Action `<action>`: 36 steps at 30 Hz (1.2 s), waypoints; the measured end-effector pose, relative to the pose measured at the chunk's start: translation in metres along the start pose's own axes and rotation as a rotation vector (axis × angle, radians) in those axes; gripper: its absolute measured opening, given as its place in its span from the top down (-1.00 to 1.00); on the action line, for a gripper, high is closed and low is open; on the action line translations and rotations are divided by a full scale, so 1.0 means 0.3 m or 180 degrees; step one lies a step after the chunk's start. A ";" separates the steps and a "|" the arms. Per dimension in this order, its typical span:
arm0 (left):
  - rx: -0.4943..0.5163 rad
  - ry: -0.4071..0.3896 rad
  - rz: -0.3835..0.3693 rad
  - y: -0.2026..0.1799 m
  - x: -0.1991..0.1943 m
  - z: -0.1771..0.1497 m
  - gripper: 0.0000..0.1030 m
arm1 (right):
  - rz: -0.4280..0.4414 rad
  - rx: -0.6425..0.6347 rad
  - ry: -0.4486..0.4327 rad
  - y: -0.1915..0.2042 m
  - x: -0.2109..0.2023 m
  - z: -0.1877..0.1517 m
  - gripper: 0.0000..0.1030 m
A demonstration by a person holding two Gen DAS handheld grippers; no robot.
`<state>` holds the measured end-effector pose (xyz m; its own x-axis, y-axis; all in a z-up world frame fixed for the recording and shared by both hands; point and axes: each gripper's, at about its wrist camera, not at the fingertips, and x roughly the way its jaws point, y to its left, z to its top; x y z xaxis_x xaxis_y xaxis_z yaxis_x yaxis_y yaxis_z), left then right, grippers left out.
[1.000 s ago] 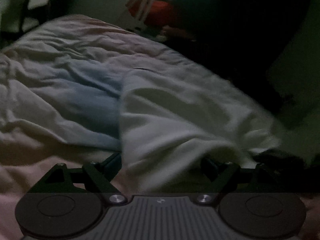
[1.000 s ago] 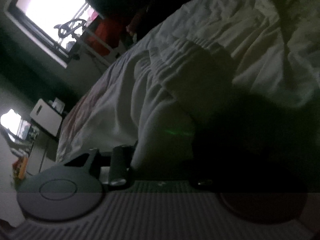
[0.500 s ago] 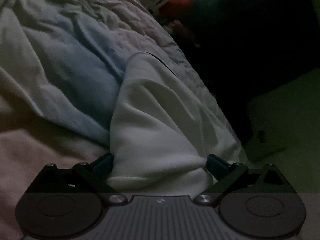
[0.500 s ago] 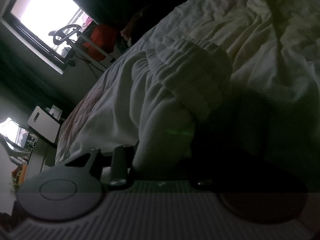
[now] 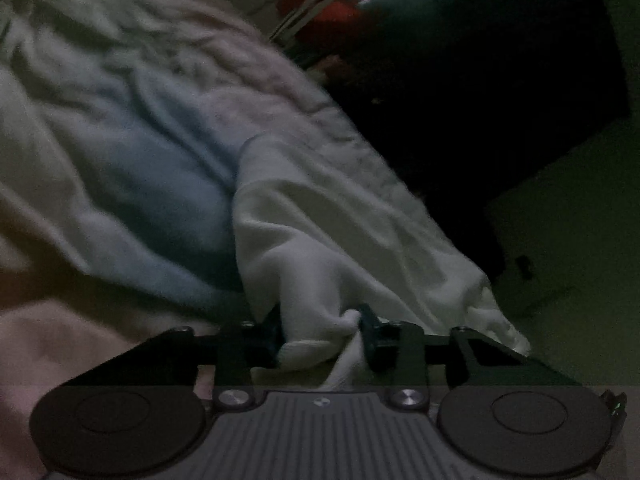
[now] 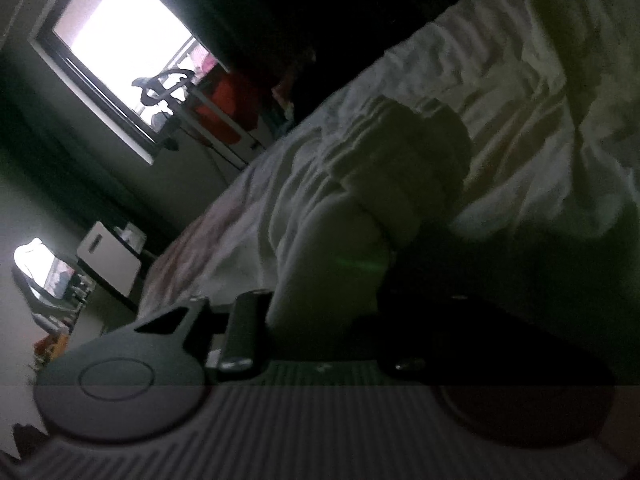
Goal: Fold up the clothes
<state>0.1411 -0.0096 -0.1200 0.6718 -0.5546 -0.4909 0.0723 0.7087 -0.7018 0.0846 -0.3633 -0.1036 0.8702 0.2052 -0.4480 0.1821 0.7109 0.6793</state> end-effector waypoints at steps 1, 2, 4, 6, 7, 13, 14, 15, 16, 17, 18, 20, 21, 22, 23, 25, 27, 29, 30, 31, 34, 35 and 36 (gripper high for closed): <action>0.0048 -0.0018 -0.0027 -0.018 -0.005 0.008 0.33 | 0.0030 0.0020 -0.0026 0.006 -0.012 0.009 0.37; 0.0084 -0.0032 -0.0057 -0.042 -0.007 0.018 0.34 | 0.0060 0.0039 -0.0051 0.012 -0.023 0.019 0.38; 0.0126 -0.0052 -0.0125 -0.101 -0.002 0.040 0.36 | 0.0082 0.0082 -0.0115 0.021 -0.056 0.057 0.38; 0.0192 -0.0066 -0.0186 -0.169 0.012 0.064 0.37 | 0.0061 0.0086 -0.0192 0.026 -0.089 0.109 0.39; 0.0263 -0.0062 -0.0205 -0.220 0.033 0.080 0.37 | 0.0048 0.0113 -0.0247 0.019 -0.106 0.146 0.39; 0.0547 0.0068 -0.0423 -0.546 0.268 0.156 0.37 | -0.0159 0.0389 -0.0577 -0.096 -0.176 0.429 0.39; 0.0554 0.0098 -0.0447 -0.608 0.327 0.158 0.37 | -0.0214 0.0440 -0.0640 -0.129 -0.180 0.481 0.39; 0.0549 0.0127 -0.0454 -0.678 0.391 0.154 0.38 | -0.0268 0.0488 -0.0704 -0.162 -0.183 0.533 0.39; 0.0578 0.0149 -0.0454 -0.749 0.454 0.145 0.38 | -0.0339 0.0551 -0.0802 -0.207 -0.183 0.594 0.39; 0.0607 0.0170 -0.0454 -0.820 0.516 0.136 0.38 | -0.0382 0.0624 -0.0885 -0.244 -0.183 0.639 0.39; 0.0646 0.0197 -0.0450 -0.876 0.574 0.122 0.38 | -0.0429 0.0743 -0.0981 -0.295 -0.181 0.690 0.39; 0.0750 0.0260 -0.0430 -0.954 0.678 0.082 0.38 | -0.0544 0.0875 -0.1110 -0.368 -0.177 0.759 0.39; 0.0802 0.0292 -0.0421 -0.993 0.730 0.062 0.38 | -0.0609 0.0893 -0.1168 -0.403 -0.174 0.778 0.39; 0.0853 0.0324 -0.0411 -1.031 0.781 0.042 0.37 | -0.0676 0.0906 -0.1227 -0.439 -0.170 0.795 0.39; 0.0905 0.0356 -0.0401 -1.070 0.833 0.021 0.37 | -0.0728 0.0885 -0.1281 -0.475 -0.165 0.789 0.39; 0.0967 0.0439 -0.0379 -1.088 0.899 -0.037 0.37 | -0.0819 0.0874 -0.1363 -0.550 -0.152 0.757 0.39; 0.1053 0.0572 -0.0370 -1.056 0.941 -0.098 0.37 | -0.0856 0.1080 -0.1342 -0.653 -0.134 0.688 0.38; 0.1260 0.0659 -0.0373 -1.015 0.971 -0.154 0.36 | -0.0836 0.1206 -0.1275 -0.723 -0.121 0.613 0.38; 0.1389 0.0677 -0.0380 -0.991 0.975 -0.179 0.36 | -0.0823 0.1265 -0.1240 -0.757 -0.115 0.576 0.38; 0.1491 0.0689 -0.0389 -0.965 0.974 -0.200 0.34 | -0.0814 0.1234 -0.1225 -0.778 -0.118 0.538 0.38; 0.1662 0.0710 -0.0353 -0.877 0.960 -0.256 0.26 | -0.0854 0.1068 -0.1194 -0.784 -0.115 0.454 0.34; 0.1710 0.0703 -0.0314 -0.851 0.959 -0.273 0.18 | -0.0861 0.1057 -0.1171 -0.784 -0.111 0.432 0.30; 0.1753 0.0687 -0.0264 -0.829 0.961 -0.293 0.13 | -0.0874 0.1071 -0.1140 -0.786 -0.104 0.419 0.24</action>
<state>0.2521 -0.3838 -0.1324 0.4868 -0.6530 -0.5802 0.5286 0.7490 -0.3995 0.0720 -0.6219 -0.1766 0.8607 -0.2401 -0.4489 0.5087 0.4403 0.7398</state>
